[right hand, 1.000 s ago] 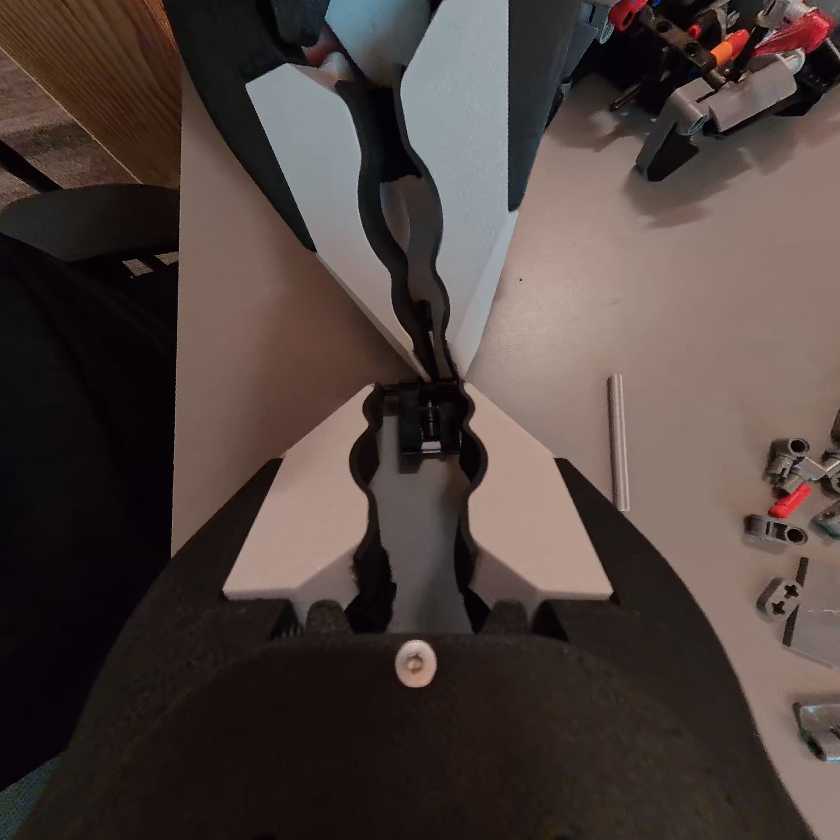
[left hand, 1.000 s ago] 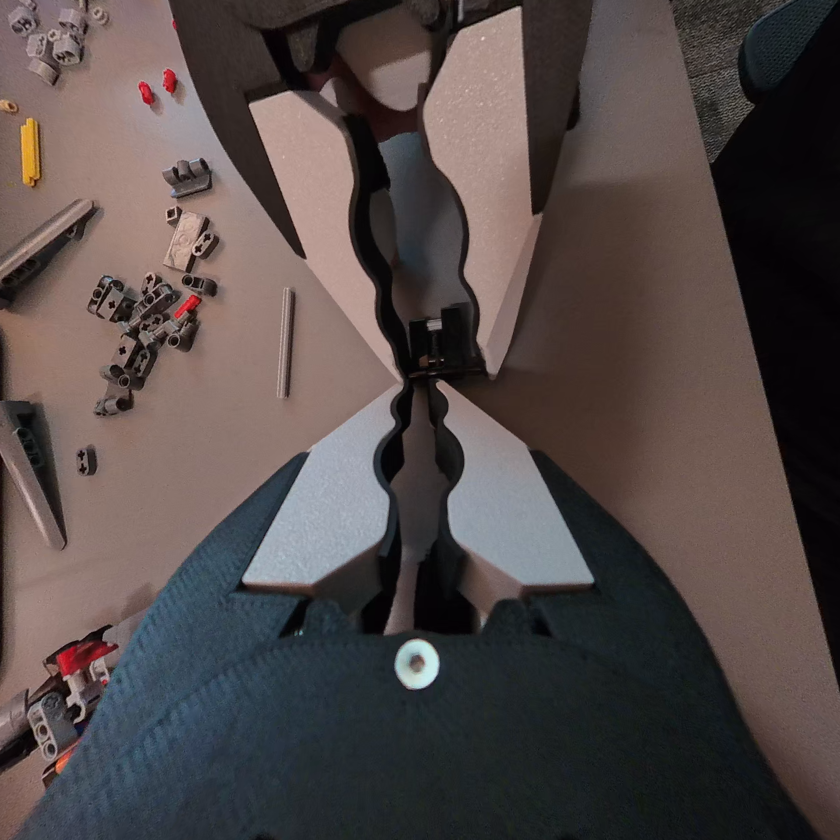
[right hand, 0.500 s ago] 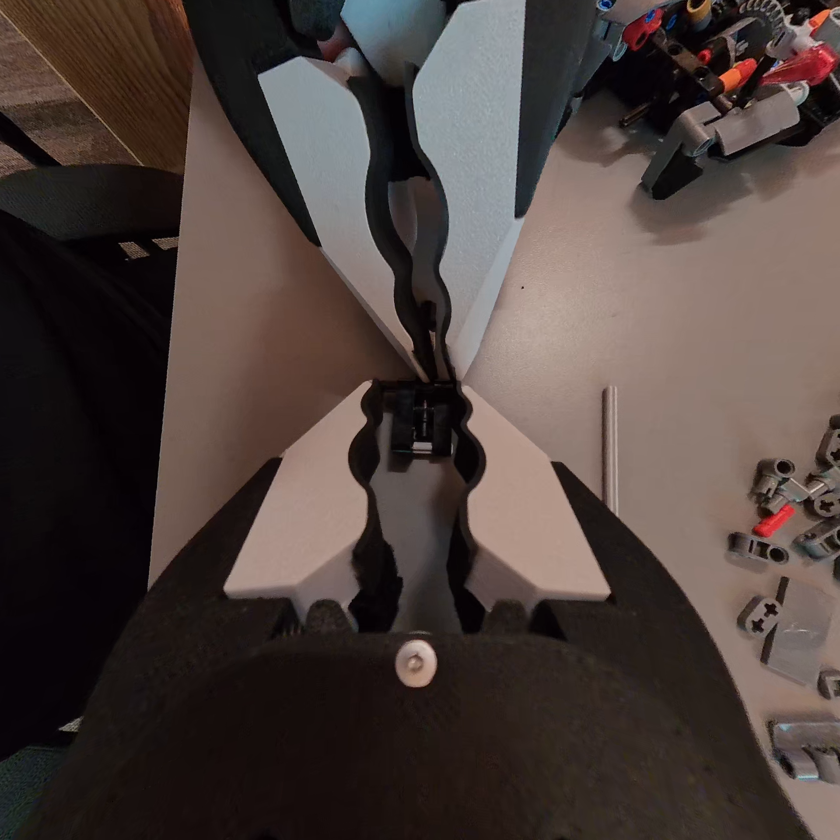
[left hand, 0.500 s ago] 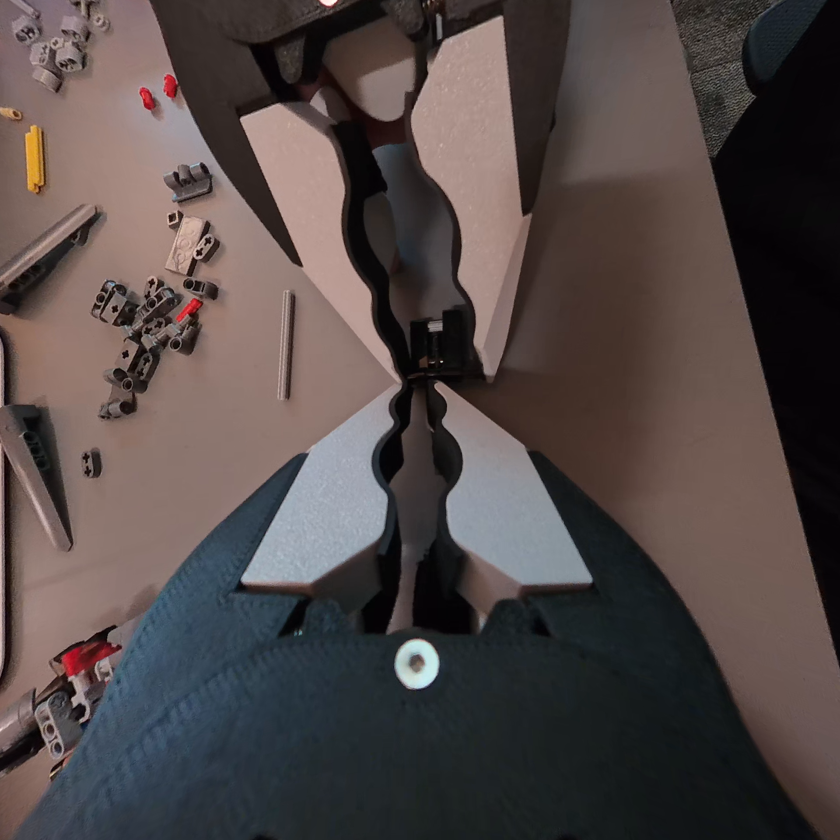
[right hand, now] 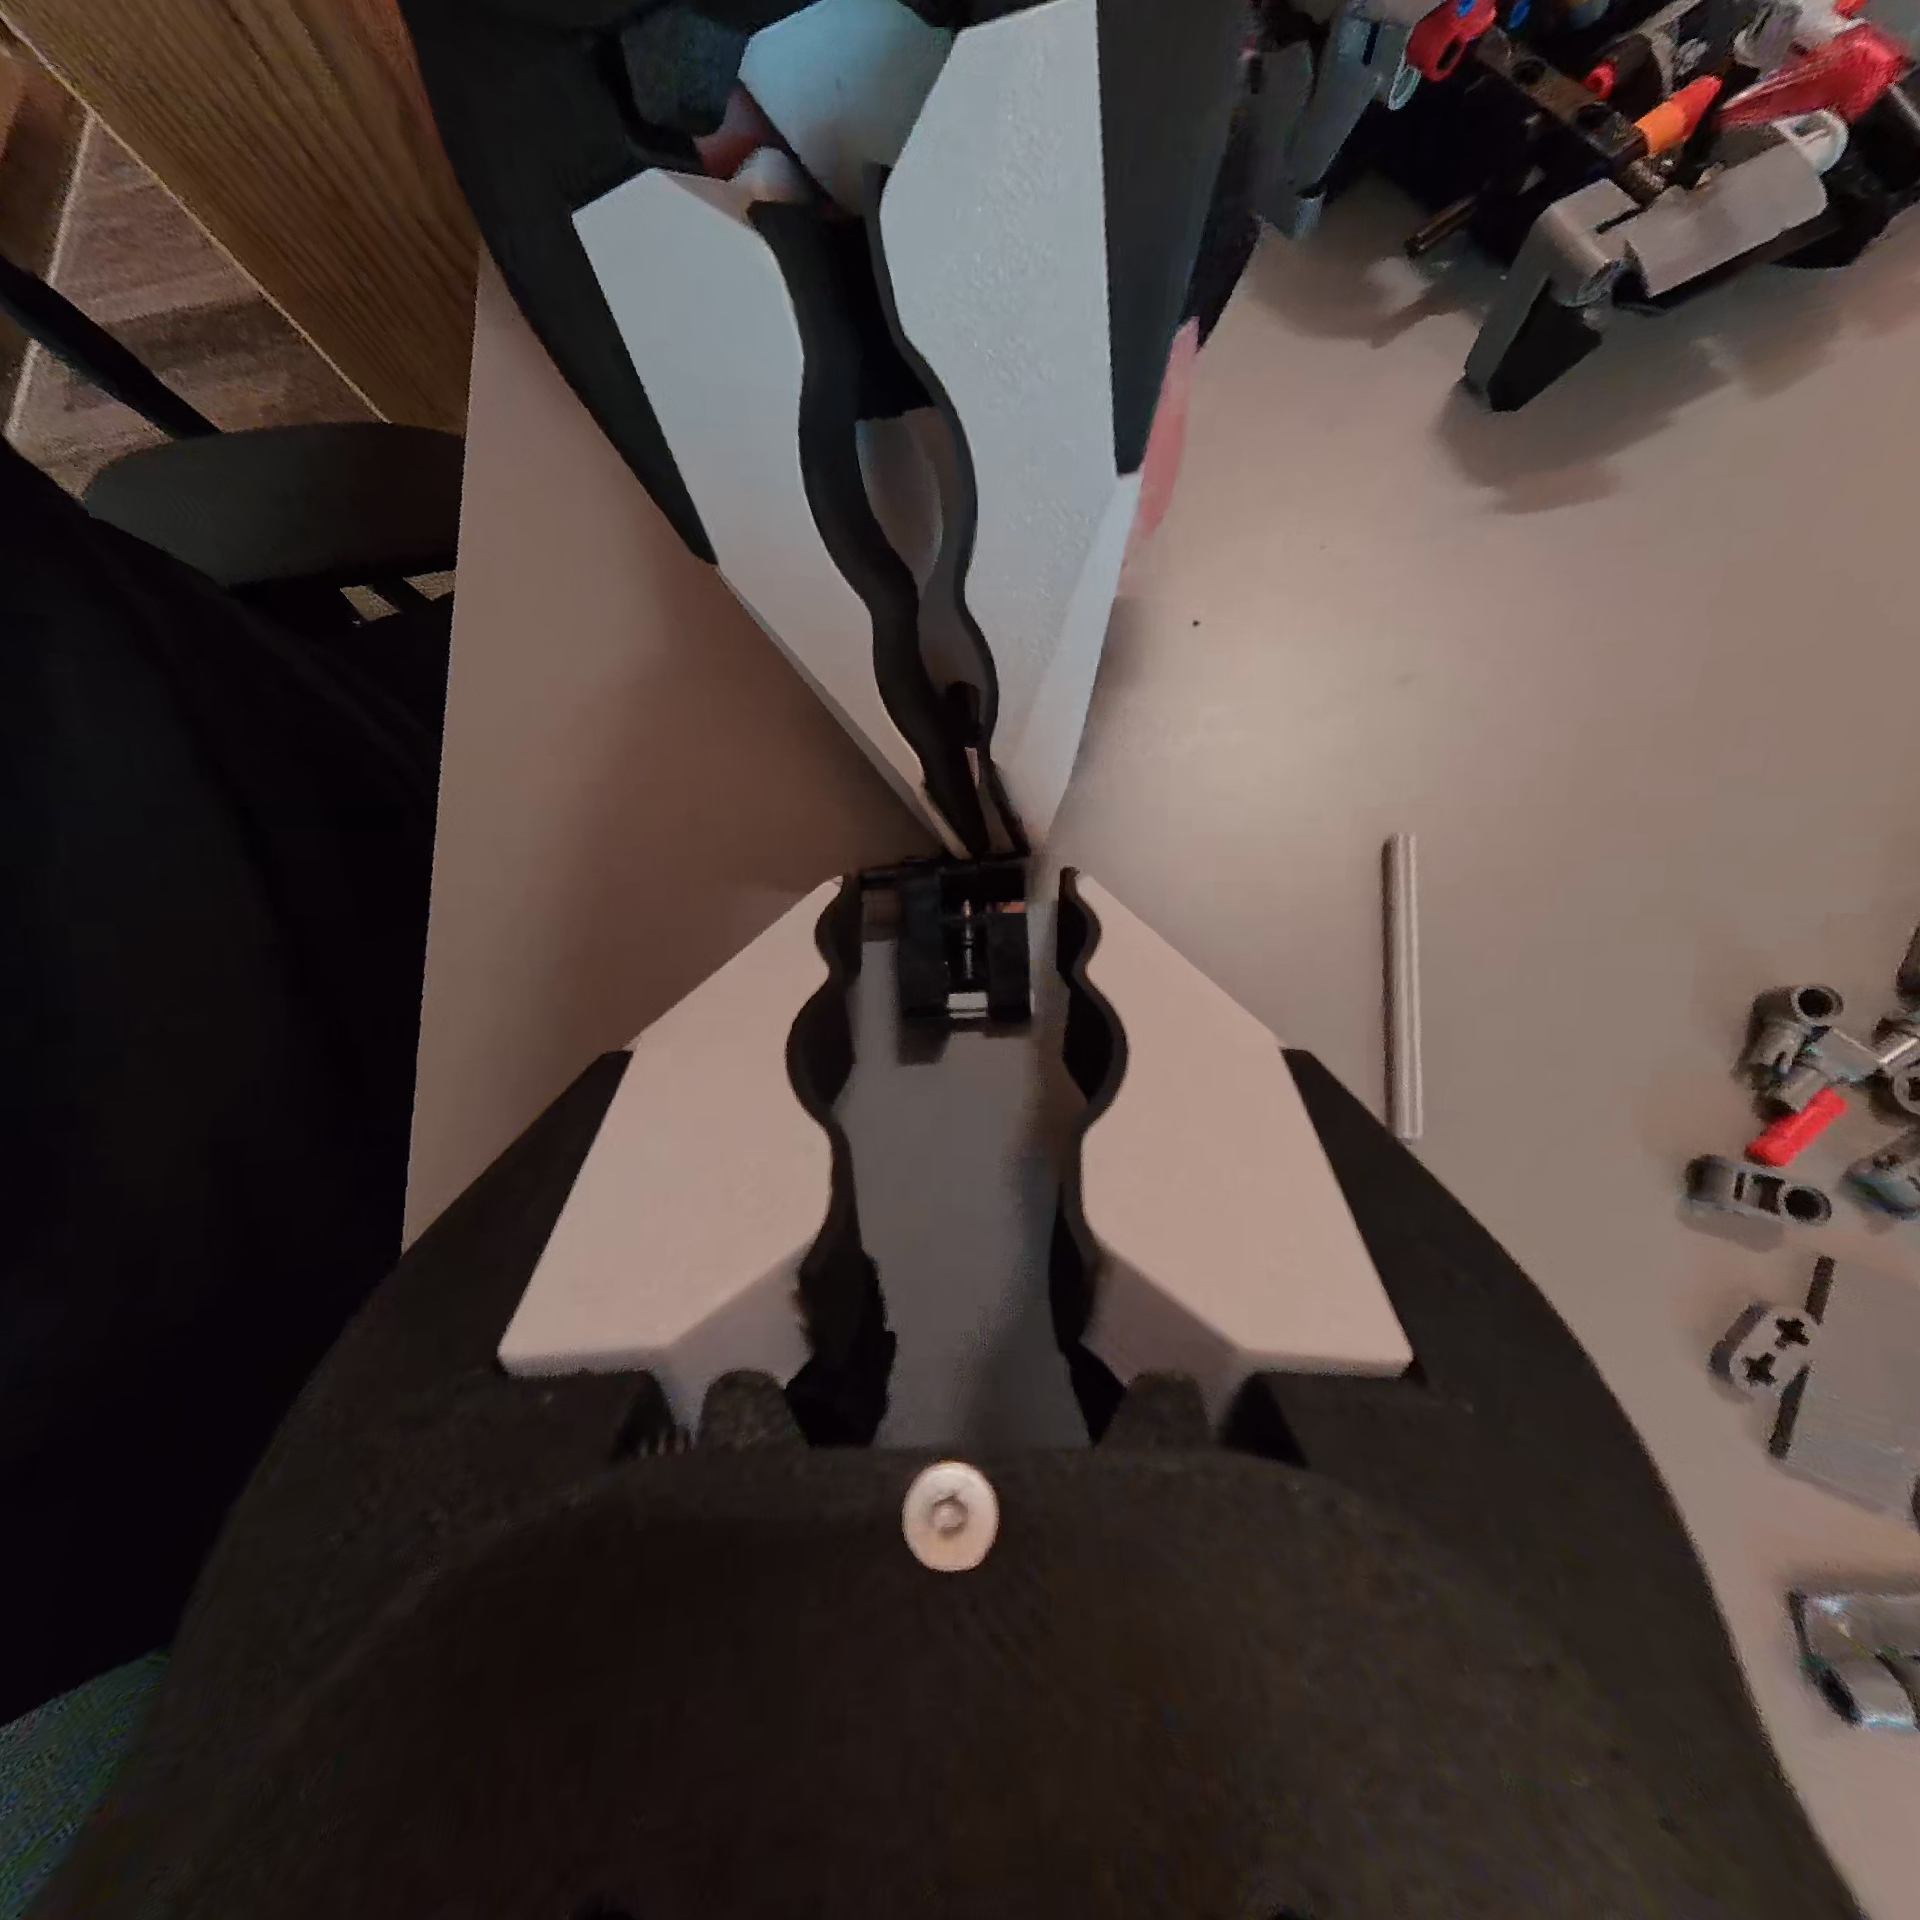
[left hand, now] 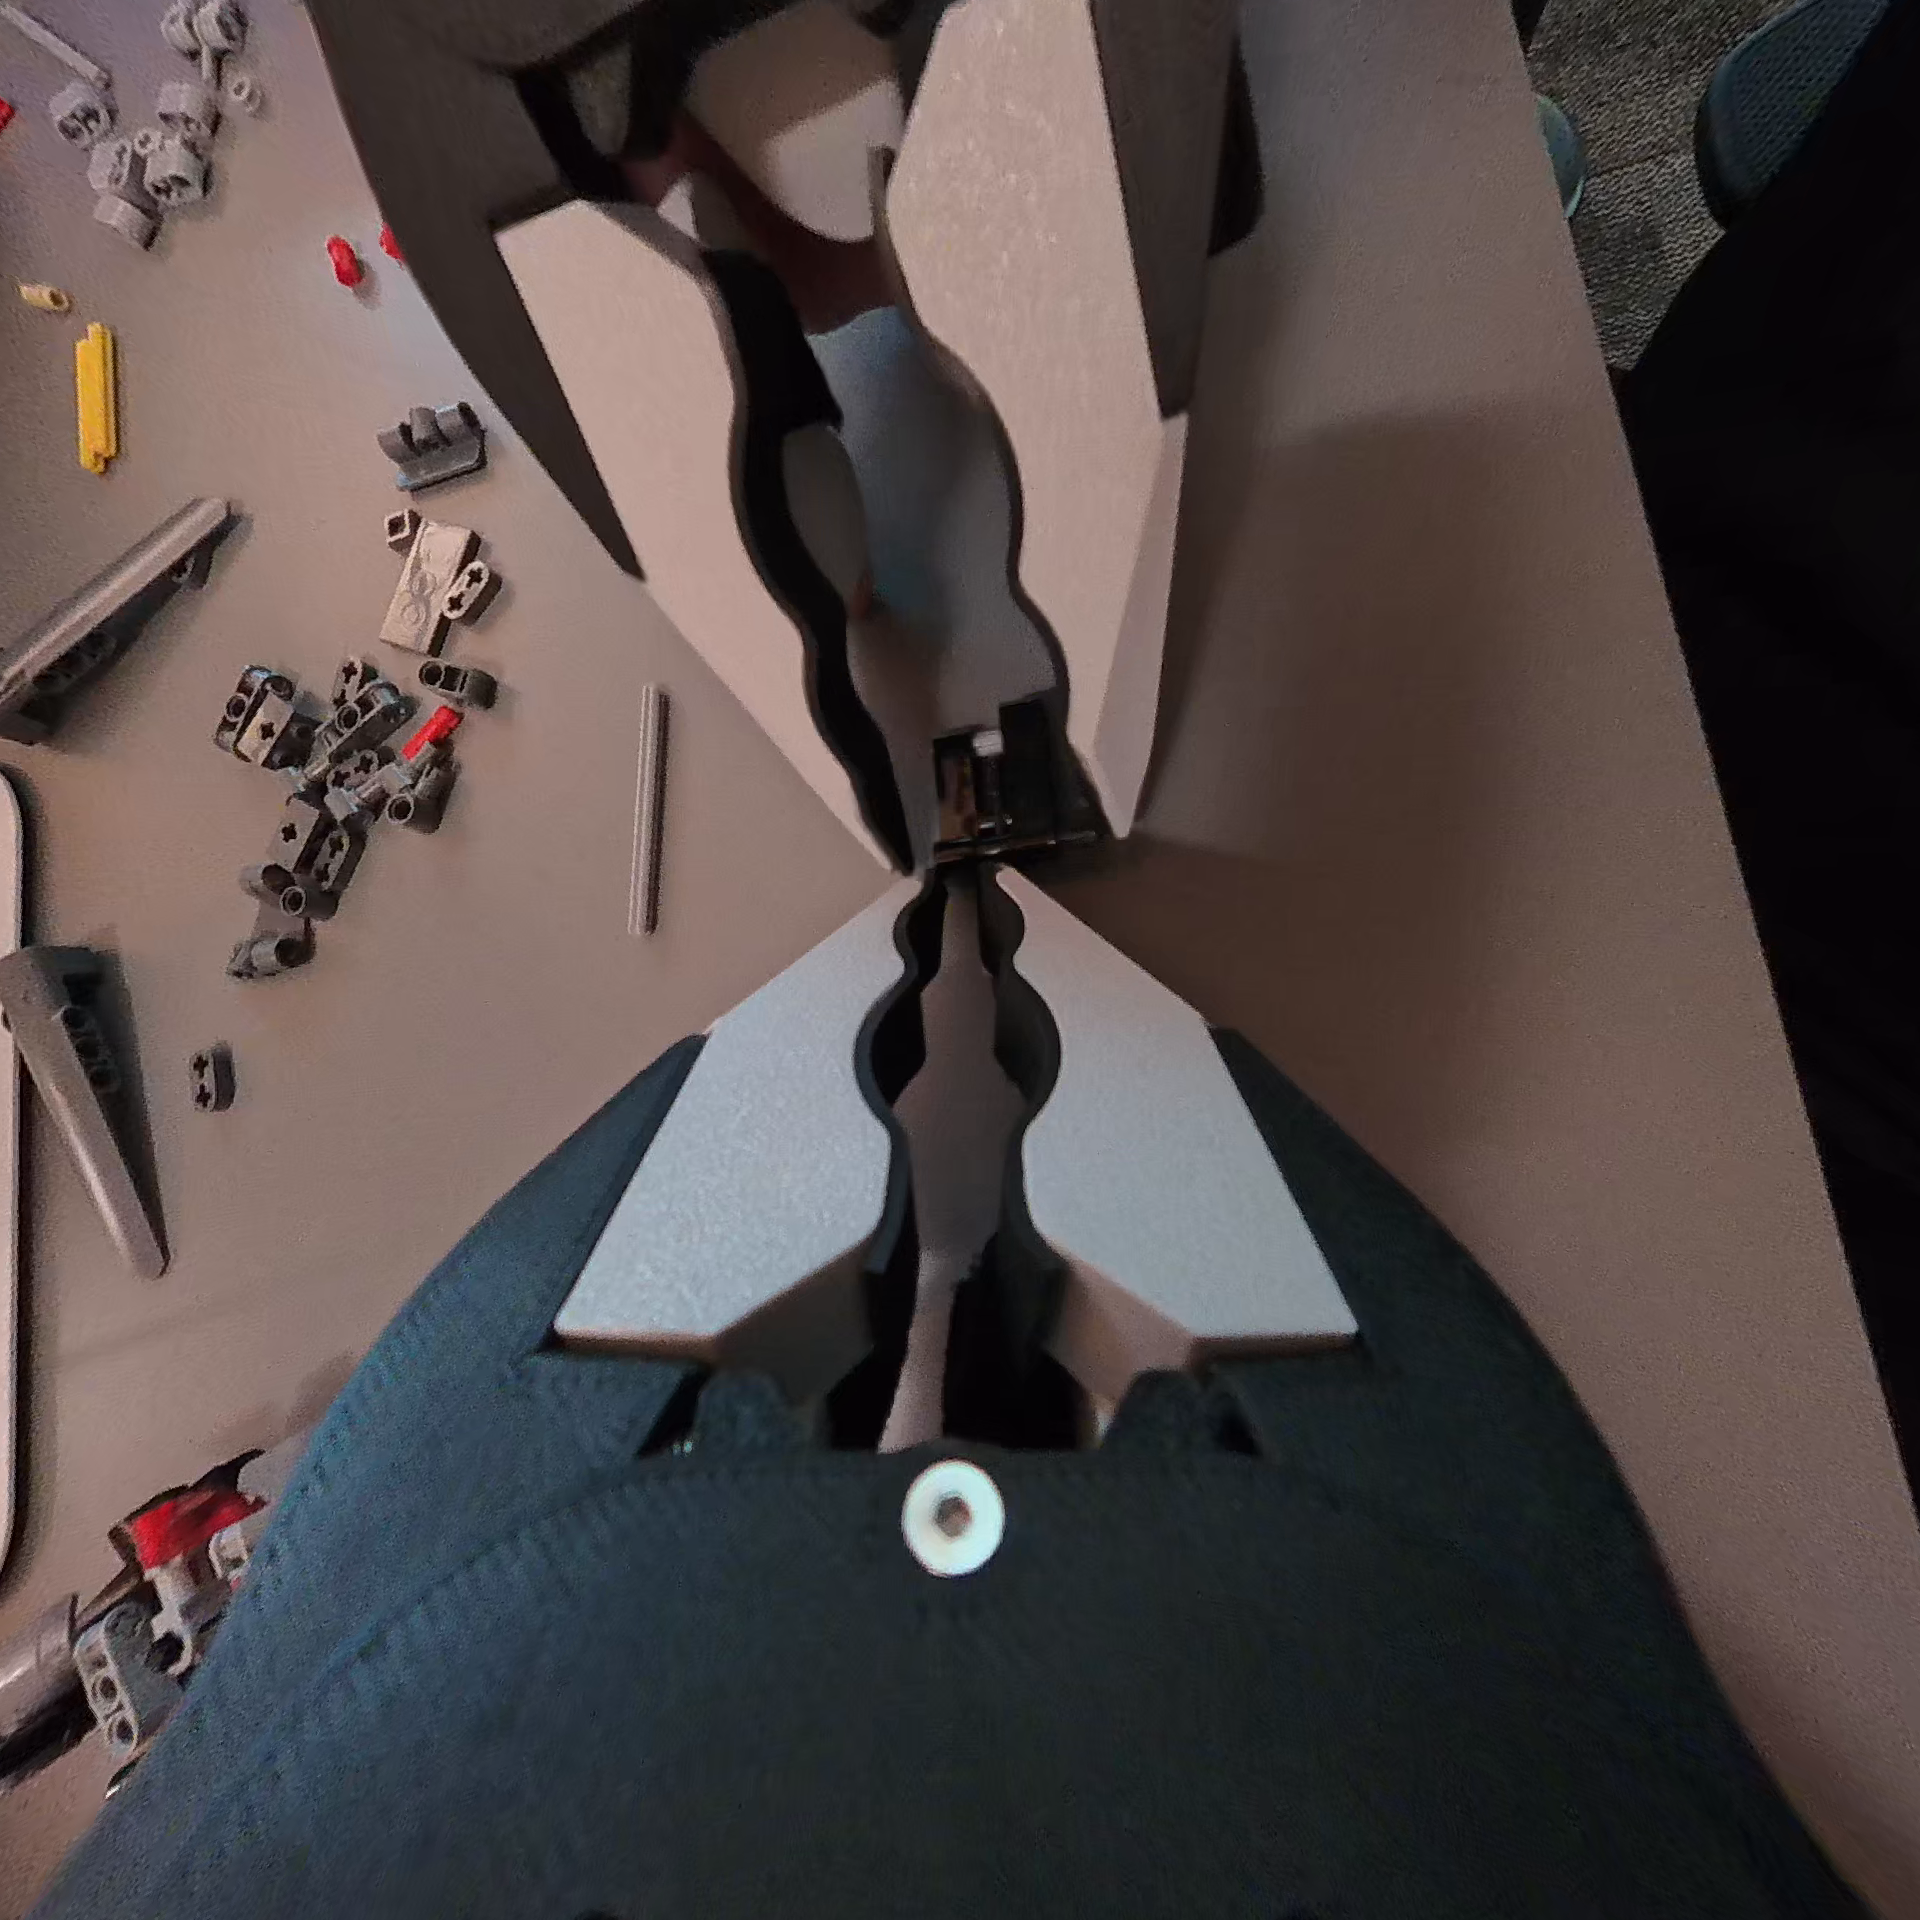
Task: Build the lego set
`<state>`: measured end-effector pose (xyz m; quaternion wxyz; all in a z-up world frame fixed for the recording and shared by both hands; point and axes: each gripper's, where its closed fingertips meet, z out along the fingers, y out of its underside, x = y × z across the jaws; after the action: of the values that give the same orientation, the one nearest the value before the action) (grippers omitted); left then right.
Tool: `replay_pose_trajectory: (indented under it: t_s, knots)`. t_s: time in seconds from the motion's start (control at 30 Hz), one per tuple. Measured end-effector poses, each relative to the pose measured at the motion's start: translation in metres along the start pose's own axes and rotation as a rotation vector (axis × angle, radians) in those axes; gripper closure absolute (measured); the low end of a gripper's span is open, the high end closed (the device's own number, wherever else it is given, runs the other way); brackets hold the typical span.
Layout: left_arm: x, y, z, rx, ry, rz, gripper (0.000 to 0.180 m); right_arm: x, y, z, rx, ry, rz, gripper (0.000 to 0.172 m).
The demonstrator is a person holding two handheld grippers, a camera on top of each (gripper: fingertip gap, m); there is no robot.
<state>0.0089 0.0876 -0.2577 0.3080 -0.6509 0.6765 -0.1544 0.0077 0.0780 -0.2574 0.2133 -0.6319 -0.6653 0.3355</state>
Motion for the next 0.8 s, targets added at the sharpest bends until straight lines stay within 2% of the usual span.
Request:
replay_pose_trajectory:
  t_s: [0.03,0.43,0.5,0.8]
  knots:
    - [0.000,0.000,0.000,0.001,0.002,0.001,0.176,0.000,0.000,-0.003,0.006,-0.006,0.002,0.140]
    - [0.002,-0.002,0.001,0.016,0.002,0.008,0.176,0.005,-0.005,-0.013,0.071,0.060,0.014,0.156]
    - [0.002,-0.003,0.001,0.017,0.002,0.009,0.176,0.009,-0.003,-0.013,0.067,0.058,0.033,0.154]
    - [0.003,-0.003,0.001,0.022,0.006,0.009,0.176,0.005,-0.002,-0.006,0.072,0.016,0.036,0.168]
